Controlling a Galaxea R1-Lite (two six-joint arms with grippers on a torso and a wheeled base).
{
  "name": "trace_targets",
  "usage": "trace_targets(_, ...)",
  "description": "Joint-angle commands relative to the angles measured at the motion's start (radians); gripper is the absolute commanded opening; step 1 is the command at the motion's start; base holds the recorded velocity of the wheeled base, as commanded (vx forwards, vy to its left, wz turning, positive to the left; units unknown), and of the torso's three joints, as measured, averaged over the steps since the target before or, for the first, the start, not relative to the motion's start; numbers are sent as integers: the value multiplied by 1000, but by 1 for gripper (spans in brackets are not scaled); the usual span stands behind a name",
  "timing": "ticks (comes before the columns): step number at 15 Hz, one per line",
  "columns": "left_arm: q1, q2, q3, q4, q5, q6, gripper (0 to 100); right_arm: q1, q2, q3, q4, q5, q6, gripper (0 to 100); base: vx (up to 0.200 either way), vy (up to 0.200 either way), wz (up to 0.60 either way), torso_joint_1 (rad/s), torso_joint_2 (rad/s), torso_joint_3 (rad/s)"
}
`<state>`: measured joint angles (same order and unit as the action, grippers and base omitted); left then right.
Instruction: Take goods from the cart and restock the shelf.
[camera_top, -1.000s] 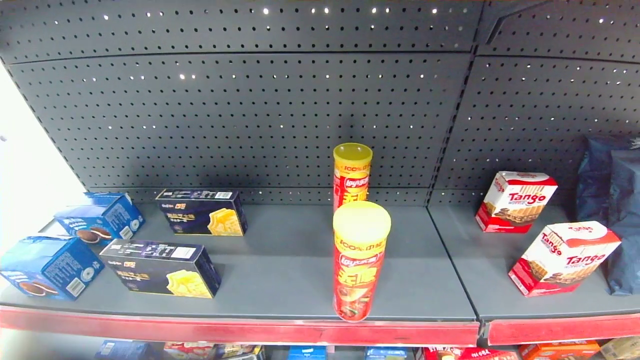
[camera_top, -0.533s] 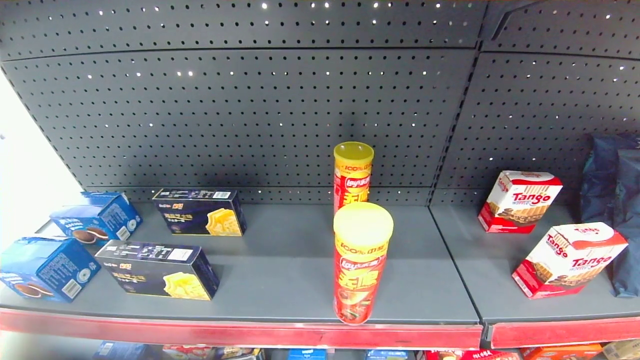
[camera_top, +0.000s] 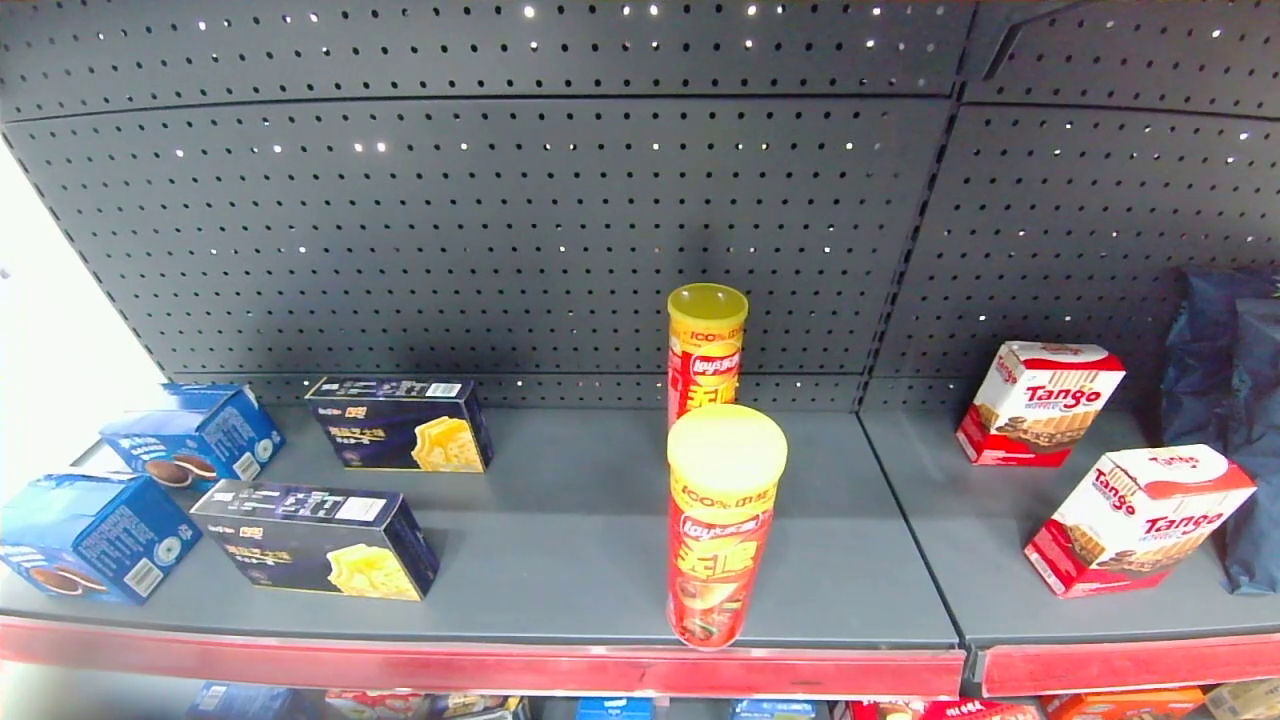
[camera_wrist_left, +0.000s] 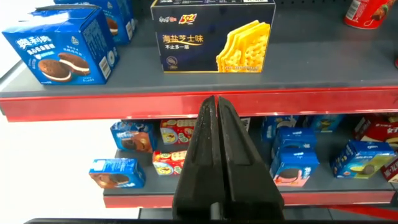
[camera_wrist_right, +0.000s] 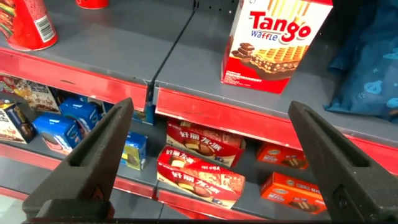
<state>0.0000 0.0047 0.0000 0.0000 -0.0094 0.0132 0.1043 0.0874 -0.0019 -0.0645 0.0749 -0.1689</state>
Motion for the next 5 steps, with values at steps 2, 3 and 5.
trace_targets(2,-2,1,0,0,2,1,0,0,0,-1,0,2,-1,100,0,0,0,0,0,0)
trace_targets(3,-2,1,0,0,0,1,0,0,0,-1,0,2,-1,100,0,0,0,0,0,0)
trace_targets(5,0,1,0,0,0,1,0,2,0,-1,-1,-3,2,100,0,0,0,0,0,0)
